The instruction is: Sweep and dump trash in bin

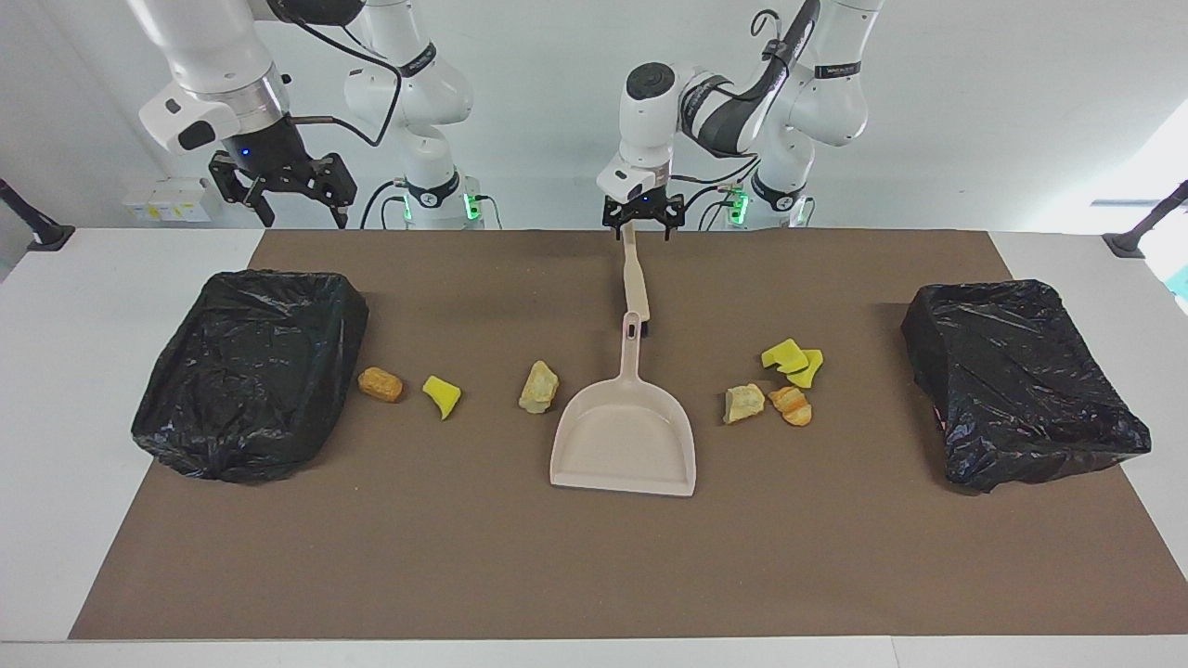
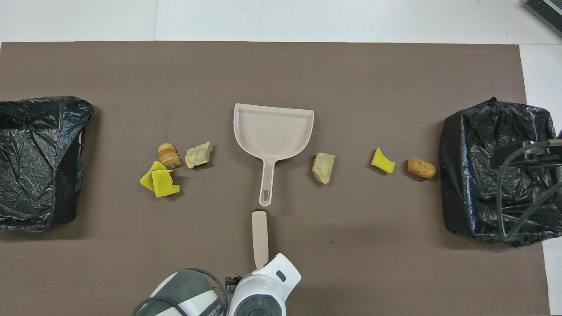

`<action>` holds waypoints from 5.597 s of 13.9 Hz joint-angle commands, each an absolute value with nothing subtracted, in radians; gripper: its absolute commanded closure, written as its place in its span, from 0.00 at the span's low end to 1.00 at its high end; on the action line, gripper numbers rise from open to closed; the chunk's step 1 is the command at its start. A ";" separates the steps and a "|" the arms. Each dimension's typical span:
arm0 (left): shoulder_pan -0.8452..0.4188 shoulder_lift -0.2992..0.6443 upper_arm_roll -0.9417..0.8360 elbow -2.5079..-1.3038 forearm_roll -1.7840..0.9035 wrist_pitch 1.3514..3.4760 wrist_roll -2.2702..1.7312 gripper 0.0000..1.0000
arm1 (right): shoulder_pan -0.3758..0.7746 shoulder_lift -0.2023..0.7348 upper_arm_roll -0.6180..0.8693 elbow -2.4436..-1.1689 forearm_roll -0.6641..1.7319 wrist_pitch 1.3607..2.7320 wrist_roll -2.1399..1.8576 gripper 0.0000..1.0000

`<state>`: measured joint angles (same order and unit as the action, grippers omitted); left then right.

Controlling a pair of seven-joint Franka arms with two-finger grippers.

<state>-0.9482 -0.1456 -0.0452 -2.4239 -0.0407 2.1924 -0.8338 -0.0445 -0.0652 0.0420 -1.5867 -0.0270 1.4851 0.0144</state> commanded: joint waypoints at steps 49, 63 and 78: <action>-0.049 -0.124 0.003 -2.091 -0.002 1.784 -0.088 1.00 | 0.629 0.382 0.063 -1.790 -0.106 2.238 0.876 0.26; -0.034 -0.049 0.003 -2.108 -0.006 1.865 -0.083 1.00 | 0.637 0.387 0.064 -1.759 -0.138 2.229 0.844 1.00; -0.040 -0.043 0.002 -2.146 -0.040 1.899 -0.161 1.00 | 0.532 0.288 0.064 -1.753 -0.103 2.034 -0.037 1.00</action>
<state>-0.0446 -0.0341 0.0057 -2.1198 -0.0266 1.8718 -0.1208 0.5608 0.3044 0.0555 -1.7481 -0.1145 2.0583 0.1394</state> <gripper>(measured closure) 0.740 0.692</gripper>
